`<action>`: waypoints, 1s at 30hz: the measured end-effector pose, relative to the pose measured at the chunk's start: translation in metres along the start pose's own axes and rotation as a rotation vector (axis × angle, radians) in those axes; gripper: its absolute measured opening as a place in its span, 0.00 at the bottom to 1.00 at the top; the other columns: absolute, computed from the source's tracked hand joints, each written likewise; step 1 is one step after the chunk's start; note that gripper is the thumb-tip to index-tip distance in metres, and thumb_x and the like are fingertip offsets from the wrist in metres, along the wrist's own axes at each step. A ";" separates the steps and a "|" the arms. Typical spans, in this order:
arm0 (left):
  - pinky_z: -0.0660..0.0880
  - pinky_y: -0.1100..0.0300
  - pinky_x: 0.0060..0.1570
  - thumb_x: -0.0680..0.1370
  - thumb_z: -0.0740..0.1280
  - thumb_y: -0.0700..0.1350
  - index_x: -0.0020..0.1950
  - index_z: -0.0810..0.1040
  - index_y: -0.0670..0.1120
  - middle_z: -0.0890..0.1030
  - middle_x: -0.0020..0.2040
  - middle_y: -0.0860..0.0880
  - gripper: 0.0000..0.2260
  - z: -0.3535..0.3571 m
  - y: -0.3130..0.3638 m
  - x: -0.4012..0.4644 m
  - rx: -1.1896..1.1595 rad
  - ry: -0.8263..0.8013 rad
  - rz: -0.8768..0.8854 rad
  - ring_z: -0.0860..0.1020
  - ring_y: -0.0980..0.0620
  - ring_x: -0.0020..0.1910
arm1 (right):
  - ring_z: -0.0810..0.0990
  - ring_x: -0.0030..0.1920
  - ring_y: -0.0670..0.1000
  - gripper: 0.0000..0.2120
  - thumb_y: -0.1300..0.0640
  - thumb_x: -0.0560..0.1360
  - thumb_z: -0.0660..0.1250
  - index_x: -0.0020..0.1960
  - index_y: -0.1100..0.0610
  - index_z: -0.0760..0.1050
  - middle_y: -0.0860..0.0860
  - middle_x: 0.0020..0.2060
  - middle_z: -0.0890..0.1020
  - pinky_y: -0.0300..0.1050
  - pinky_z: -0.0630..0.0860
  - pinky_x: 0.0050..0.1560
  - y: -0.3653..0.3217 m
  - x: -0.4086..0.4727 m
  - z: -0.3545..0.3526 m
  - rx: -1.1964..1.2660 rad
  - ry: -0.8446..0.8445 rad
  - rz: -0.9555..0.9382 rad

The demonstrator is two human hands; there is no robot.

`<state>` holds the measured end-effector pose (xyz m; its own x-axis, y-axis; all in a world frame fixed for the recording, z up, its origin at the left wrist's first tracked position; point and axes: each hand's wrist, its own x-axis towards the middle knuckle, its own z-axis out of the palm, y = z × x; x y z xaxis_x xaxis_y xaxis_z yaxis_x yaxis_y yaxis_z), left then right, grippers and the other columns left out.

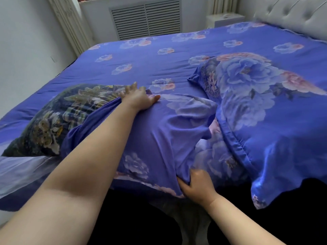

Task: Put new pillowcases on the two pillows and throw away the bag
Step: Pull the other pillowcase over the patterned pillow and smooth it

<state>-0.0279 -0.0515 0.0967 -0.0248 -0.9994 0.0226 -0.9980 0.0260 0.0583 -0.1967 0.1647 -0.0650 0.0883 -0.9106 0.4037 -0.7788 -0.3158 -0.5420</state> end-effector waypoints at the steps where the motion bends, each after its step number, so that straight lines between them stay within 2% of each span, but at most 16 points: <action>1: 0.56 0.45 0.70 0.73 0.54 0.71 0.71 0.66 0.47 0.58 0.76 0.41 0.35 0.002 0.015 -0.001 0.012 -0.018 0.075 0.58 0.40 0.73 | 0.77 0.24 0.58 0.26 0.38 0.67 0.58 0.26 0.59 0.74 0.56 0.22 0.77 0.42 0.61 0.20 -0.006 0.000 -0.002 0.008 -0.024 -0.033; 3: 0.64 0.48 0.67 0.74 0.52 0.70 0.69 0.68 0.46 0.66 0.73 0.42 0.34 0.011 0.045 -0.003 -0.010 -0.109 0.211 0.66 0.41 0.70 | 0.79 0.36 0.63 0.33 0.32 0.66 0.50 0.32 0.61 0.76 0.62 0.32 0.81 0.46 0.61 0.30 -0.010 0.007 -0.011 0.079 -0.125 0.012; 5: 0.69 0.50 0.62 0.73 0.53 0.71 0.67 0.70 0.46 0.73 0.67 0.42 0.35 0.022 0.061 -0.006 -0.012 -0.166 0.250 0.72 0.42 0.64 | 0.78 0.39 0.62 0.36 0.26 0.63 0.43 0.31 0.57 0.72 0.61 0.34 0.80 0.47 0.60 0.35 -0.001 0.020 -0.021 0.198 -0.168 0.130; 6: 0.71 0.50 0.60 0.73 0.54 0.71 0.66 0.71 0.46 0.75 0.65 0.42 0.34 0.026 0.063 -0.006 0.004 -0.143 0.253 0.74 0.42 0.62 | 0.77 0.36 0.59 0.34 0.26 0.65 0.44 0.29 0.55 0.69 0.57 0.30 0.79 0.49 0.63 0.36 0.004 0.028 -0.027 0.319 -0.106 0.207; 7: 0.72 0.50 0.58 0.73 0.56 0.70 0.64 0.72 0.46 0.77 0.63 0.43 0.32 0.029 0.061 -0.006 0.020 -0.102 0.248 0.75 0.42 0.60 | 0.76 0.35 0.55 0.30 0.28 0.69 0.47 0.30 0.52 0.68 0.50 0.29 0.77 0.51 0.68 0.37 0.011 0.040 -0.034 0.441 0.038 0.295; 9: 0.73 0.52 0.53 0.75 0.59 0.64 0.59 0.73 0.47 0.78 0.59 0.42 0.23 0.031 0.056 -0.009 0.010 -0.015 0.249 0.76 0.41 0.57 | 0.76 0.40 0.52 0.18 0.39 0.77 0.56 0.39 0.51 0.72 0.45 0.34 0.77 0.56 0.74 0.48 0.035 0.067 -0.046 0.550 0.335 0.432; 10: 0.72 0.52 0.51 0.77 0.60 0.60 0.57 0.73 0.47 0.79 0.57 0.42 0.18 0.031 0.055 -0.013 -0.009 0.020 0.253 0.76 0.41 0.56 | 0.76 0.44 0.51 0.10 0.47 0.78 0.60 0.46 0.53 0.74 0.46 0.40 0.78 0.57 0.73 0.53 0.045 0.083 -0.053 0.529 0.391 0.469; 11: 0.72 0.52 0.49 0.78 0.61 0.56 0.55 0.73 0.47 0.79 0.55 0.41 0.14 0.031 0.054 -0.015 -0.031 0.049 0.261 0.76 0.40 0.54 | 0.76 0.47 0.51 0.07 0.53 0.78 0.63 0.52 0.55 0.74 0.48 0.46 0.78 0.55 0.72 0.58 0.055 0.100 -0.060 0.464 0.370 0.466; 13: 0.72 0.51 0.46 0.79 0.60 0.50 0.52 0.73 0.47 0.79 0.52 0.40 0.08 0.030 0.053 -0.022 -0.057 0.083 0.286 0.76 0.39 0.50 | 0.73 0.59 0.54 0.17 0.59 0.75 0.66 0.63 0.55 0.72 0.54 0.60 0.74 0.51 0.66 0.67 0.074 0.130 -0.067 0.267 0.198 0.359; 15: 0.72 0.50 0.44 0.79 0.58 0.47 0.51 0.73 0.47 0.79 0.51 0.39 0.06 0.027 0.049 -0.027 -0.086 0.092 0.295 0.76 0.38 0.48 | 0.66 0.68 0.56 0.22 0.58 0.73 0.68 0.67 0.51 0.70 0.54 0.67 0.68 0.48 0.60 0.70 0.082 0.151 -0.068 0.070 0.000 0.255; 16: 0.72 0.51 0.44 0.79 0.58 0.46 0.51 0.73 0.47 0.79 0.51 0.39 0.06 0.025 0.047 -0.029 -0.107 0.094 0.287 0.76 0.38 0.48 | 0.65 0.68 0.56 0.21 0.57 0.73 0.68 0.65 0.49 0.72 0.53 0.67 0.68 0.50 0.61 0.69 0.081 0.158 -0.069 -0.024 -0.050 0.220; 19: 0.72 0.51 0.47 0.79 0.59 0.47 0.52 0.75 0.47 0.79 0.53 0.41 0.08 0.016 0.041 -0.034 -0.151 0.088 0.262 0.76 0.39 0.51 | 0.72 0.60 0.58 0.10 0.55 0.72 0.70 0.53 0.52 0.80 0.53 0.57 0.76 0.51 0.66 0.60 0.079 0.176 -0.080 -0.219 -0.055 0.105; 23: 0.70 0.54 0.49 0.80 0.57 0.47 0.53 0.74 0.46 0.79 0.55 0.42 0.08 0.008 0.043 -0.035 -0.131 0.031 0.250 0.76 0.41 0.53 | 0.77 0.53 0.59 0.05 0.58 0.69 0.73 0.44 0.56 0.82 0.57 0.49 0.78 0.48 0.72 0.55 0.075 0.197 -0.107 -0.081 -0.108 0.025; 26: 0.67 0.54 0.47 0.81 0.54 0.47 0.52 0.72 0.44 0.77 0.57 0.40 0.10 0.007 0.055 -0.037 -0.131 -0.057 0.221 0.75 0.41 0.54 | 0.77 0.49 0.57 0.05 0.60 0.70 0.72 0.45 0.58 0.81 0.59 0.47 0.78 0.41 0.68 0.50 0.056 0.221 -0.124 0.028 0.025 0.026; 28: 0.66 0.52 0.51 0.82 0.50 0.52 0.54 0.71 0.43 0.76 0.60 0.38 0.16 0.007 0.063 -0.037 -0.160 -0.118 0.193 0.74 0.40 0.58 | 0.77 0.51 0.57 0.05 0.55 0.70 0.71 0.45 0.54 0.81 0.56 0.47 0.78 0.49 0.72 0.54 0.039 0.234 -0.118 -0.004 0.071 -0.052; 30: 0.67 0.50 0.51 0.80 0.47 0.63 0.52 0.71 0.45 0.77 0.56 0.39 0.24 0.005 0.069 -0.036 -0.203 -0.145 0.163 0.74 0.41 0.57 | 0.77 0.53 0.56 0.05 0.52 0.70 0.69 0.46 0.51 0.79 0.51 0.47 0.78 0.53 0.72 0.56 0.026 0.239 -0.105 -0.046 0.019 -0.076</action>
<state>-0.0958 -0.0134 0.0949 -0.2068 -0.9739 -0.0939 -0.9483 0.1758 0.2643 -0.2609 -0.0334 0.0949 0.1368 -0.8794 0.4561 -0.7979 -0.3707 -0.4754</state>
